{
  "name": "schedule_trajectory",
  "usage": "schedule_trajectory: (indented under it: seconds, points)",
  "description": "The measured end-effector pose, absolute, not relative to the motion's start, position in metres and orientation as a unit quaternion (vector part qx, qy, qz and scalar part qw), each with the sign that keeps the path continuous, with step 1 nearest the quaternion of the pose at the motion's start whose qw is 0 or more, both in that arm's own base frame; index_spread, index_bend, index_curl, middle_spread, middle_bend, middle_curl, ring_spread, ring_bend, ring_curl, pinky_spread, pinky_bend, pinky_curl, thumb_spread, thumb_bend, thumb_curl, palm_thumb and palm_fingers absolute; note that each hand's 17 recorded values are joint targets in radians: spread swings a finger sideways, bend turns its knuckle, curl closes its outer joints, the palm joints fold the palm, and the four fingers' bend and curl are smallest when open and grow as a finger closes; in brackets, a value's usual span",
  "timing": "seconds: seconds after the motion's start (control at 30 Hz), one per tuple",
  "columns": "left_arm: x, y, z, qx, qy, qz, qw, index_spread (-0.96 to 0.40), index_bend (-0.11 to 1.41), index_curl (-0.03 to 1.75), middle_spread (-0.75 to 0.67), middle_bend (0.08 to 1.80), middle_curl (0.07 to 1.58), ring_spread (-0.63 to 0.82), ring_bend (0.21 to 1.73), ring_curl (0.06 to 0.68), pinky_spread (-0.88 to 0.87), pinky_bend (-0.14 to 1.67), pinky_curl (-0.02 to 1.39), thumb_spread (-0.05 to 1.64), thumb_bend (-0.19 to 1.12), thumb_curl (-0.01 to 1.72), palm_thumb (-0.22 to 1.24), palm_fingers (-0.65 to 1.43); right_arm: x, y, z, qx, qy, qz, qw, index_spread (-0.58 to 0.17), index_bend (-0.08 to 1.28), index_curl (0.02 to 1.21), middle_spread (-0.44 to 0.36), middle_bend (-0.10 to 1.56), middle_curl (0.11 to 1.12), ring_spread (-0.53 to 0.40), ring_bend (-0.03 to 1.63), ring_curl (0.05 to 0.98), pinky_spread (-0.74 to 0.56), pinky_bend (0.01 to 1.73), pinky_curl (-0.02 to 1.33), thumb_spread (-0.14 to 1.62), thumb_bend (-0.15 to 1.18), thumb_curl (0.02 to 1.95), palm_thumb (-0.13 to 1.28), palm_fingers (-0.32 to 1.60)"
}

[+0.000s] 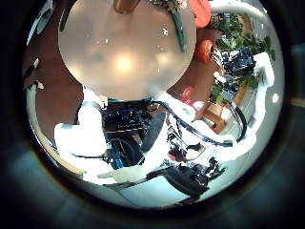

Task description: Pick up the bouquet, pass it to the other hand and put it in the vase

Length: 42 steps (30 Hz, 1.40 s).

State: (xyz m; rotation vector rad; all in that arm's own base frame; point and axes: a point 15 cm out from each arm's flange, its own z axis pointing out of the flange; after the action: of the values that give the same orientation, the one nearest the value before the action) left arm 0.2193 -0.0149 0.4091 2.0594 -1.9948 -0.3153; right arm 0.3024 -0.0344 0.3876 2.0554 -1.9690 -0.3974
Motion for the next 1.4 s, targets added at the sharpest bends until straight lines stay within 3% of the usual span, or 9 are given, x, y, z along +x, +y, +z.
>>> schedule_trajectory:
  seconds: [0.3,0.63,0.87,1.1,1.4]
  points:
    - [0.218,-0.029,0.404,0.666,-0.724,-0.118,0.136,-0.07,0.19,0.39,0.26,0.19,0.32,0.49,0.50,0.161,0.50,0.19,0.30,1.13,-0.02,0.27,0.11,0.25,0.321,-0.039,0.359,0.690,-0.691,-0.173,0.132,-0.225,0.16,0.32,-0.047,0.48,0.42,-0.116,0.92,0.281,0.25,0.78,0.04,1.14,-0.02,0.31,0.31,0.36]
    - [0.210,-0.028,0.402,0.645,-0.744,-0.111,0.134,-0.06,0.19,0.40,0.27,0.19,0.32,0.50,0.49,0.162,0.51,0.19,0.30,1.14,-0.02,0.27,0.10,0.25,0.355,-0.017,0.288,0.657,-0.697,-0.250,0.142,-0.172,0.17,0.32,-0.027,0.50,0.43,-0.109,0.94,0.289,0.18,0.84,0.04,1.10,-0.01,0.34,0.39,0.35]
    - [0.207,-0.024,0.396,0.642,-0.745,-0.119,0.135,-0.06,0.19,0.40,0.27,0.19,0.32,0.50,0.49,0.163,0.51,0.19,0.29,1.14,-0.02,0.27,0.10,0.25,0.384,-0.021,0.241,0.631,-0.723,-0.242,0.146,-0.150,0.17,0.33,-0.039,0.53,0.45,-0.135,0.97,0.304,0.08,0.86,0.03,1.08,-0.02,0.37,0.47,0.33]
    - [0.207,-0.025,0.393,0.637,-0.750,-0.118,0.137,-0.06,0.19,0.40,0.27,0.19,0.32,0.50,0.49,0.165,0.51,0.19,0.29,1.14,-0.02,0.27,0.10,0.25,0.405,-0.024,0.226,0.624,-0.738,-0.220,0.131,-0.142,0.18,0.34,-0.044,0.56,0.47,-0.159,0.98,0.320,0.02,0.84,0.02,1.07,-0.02,0.39,0.51,0.30]
    - [0.212,-0.027,0.388,0.636,-0.749,-0.120,0.141,-0.06,0.19,0.40,0.27,0.19,0.32,0.50,0.49,0.166,0.50,0.19,0.28,1.14,-0.02,0.27,0.10,0.25,0.418,-0.029,0.216,0.620,-0.747,-0.207,0.119,-0.147,0.22,0.39,-0.003,0.50,0.47,-0.118,0.87,0.304,0.08,0.77,0.02,1.07,-0.02,0.39,0.53,0.22]
